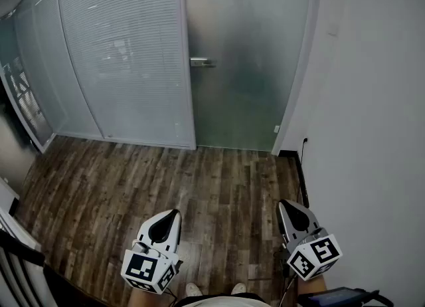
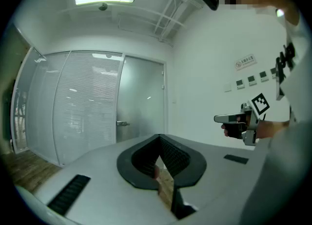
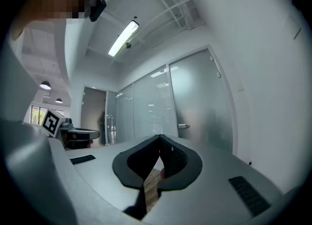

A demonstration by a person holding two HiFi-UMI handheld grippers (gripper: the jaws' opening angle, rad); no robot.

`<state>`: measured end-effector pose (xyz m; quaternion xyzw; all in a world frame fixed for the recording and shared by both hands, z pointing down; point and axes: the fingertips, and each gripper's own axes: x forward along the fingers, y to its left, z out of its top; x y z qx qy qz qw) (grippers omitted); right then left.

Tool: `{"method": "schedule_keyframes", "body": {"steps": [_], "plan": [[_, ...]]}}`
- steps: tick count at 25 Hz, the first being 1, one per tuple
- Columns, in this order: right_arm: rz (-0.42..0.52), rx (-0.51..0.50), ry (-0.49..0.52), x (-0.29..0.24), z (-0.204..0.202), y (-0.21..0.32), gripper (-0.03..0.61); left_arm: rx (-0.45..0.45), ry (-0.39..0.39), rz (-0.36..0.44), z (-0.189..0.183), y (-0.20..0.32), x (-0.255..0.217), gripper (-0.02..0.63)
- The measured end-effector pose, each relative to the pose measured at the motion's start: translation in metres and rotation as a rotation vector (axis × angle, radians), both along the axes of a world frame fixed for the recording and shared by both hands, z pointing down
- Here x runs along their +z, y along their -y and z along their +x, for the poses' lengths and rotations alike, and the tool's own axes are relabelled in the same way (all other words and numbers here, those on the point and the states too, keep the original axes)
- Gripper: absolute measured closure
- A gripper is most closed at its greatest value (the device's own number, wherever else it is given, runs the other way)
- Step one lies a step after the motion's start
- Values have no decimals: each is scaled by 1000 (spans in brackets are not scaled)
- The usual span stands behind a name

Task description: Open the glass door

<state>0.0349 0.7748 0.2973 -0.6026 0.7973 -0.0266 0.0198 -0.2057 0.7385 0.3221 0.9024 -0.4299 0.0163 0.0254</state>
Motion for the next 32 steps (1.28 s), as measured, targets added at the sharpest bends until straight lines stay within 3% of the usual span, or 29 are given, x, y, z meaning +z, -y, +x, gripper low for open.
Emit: {"method": "schedule_keyframes", "body": {"steps": [23, 32], "plan": [[-9, -134, 23, 20, 50, 19, 577, -89, 22, -10, 62, 2, 1, 615], [-26, -132, 12, 35, 53, 45, 577, -85, 9, -29, 62, 28, 16, 615]]}}
